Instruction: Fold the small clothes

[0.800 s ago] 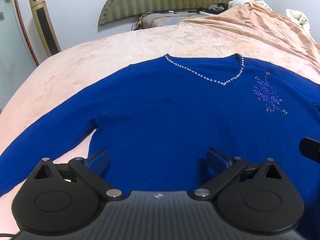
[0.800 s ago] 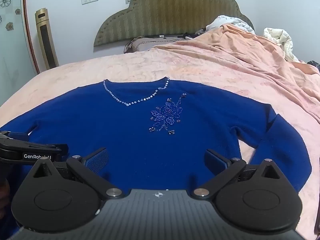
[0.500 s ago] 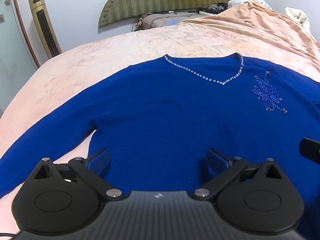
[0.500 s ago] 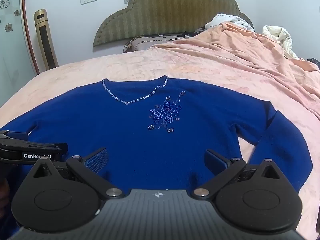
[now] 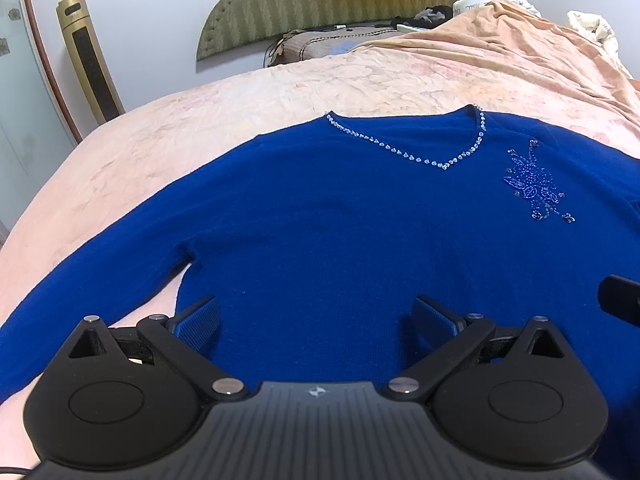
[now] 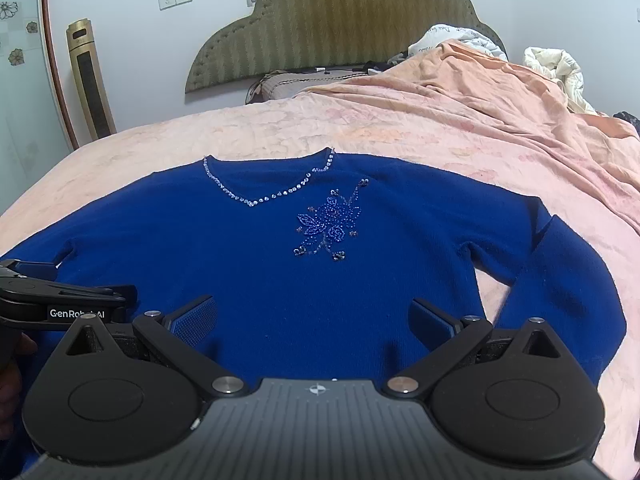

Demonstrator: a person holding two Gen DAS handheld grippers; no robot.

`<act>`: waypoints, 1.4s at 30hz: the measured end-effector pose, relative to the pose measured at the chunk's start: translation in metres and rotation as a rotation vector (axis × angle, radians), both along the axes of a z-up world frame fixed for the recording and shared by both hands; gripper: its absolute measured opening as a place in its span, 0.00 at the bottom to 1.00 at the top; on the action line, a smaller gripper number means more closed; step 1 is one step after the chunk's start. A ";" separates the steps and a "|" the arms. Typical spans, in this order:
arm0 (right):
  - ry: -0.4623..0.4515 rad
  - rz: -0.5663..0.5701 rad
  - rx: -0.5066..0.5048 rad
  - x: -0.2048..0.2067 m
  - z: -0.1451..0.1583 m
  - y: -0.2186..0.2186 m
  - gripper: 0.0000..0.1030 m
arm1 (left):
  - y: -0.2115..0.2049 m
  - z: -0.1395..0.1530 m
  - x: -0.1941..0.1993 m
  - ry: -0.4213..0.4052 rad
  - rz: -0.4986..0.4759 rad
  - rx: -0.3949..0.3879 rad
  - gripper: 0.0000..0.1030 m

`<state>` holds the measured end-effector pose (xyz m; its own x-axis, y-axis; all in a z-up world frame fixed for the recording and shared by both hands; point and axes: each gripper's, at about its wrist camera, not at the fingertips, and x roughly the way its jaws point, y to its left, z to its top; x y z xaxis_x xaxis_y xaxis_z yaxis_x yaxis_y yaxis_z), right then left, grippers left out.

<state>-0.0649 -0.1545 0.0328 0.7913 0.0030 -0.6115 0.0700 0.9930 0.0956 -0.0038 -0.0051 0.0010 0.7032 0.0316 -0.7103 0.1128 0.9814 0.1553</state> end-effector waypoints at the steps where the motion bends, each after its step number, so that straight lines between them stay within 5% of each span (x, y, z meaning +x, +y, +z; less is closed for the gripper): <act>1: 0.000 0.000 0.001 0.000 0.000 0.000 1.00 | 0.000 0.000 0.000 0.000 0.001 0.002 1.00; 42: -0.013 0.050 -0.020 0.000 0.000 0.010 1.00 | -0.009 -0.005 0.005 0.022 0.018 0.031 1.00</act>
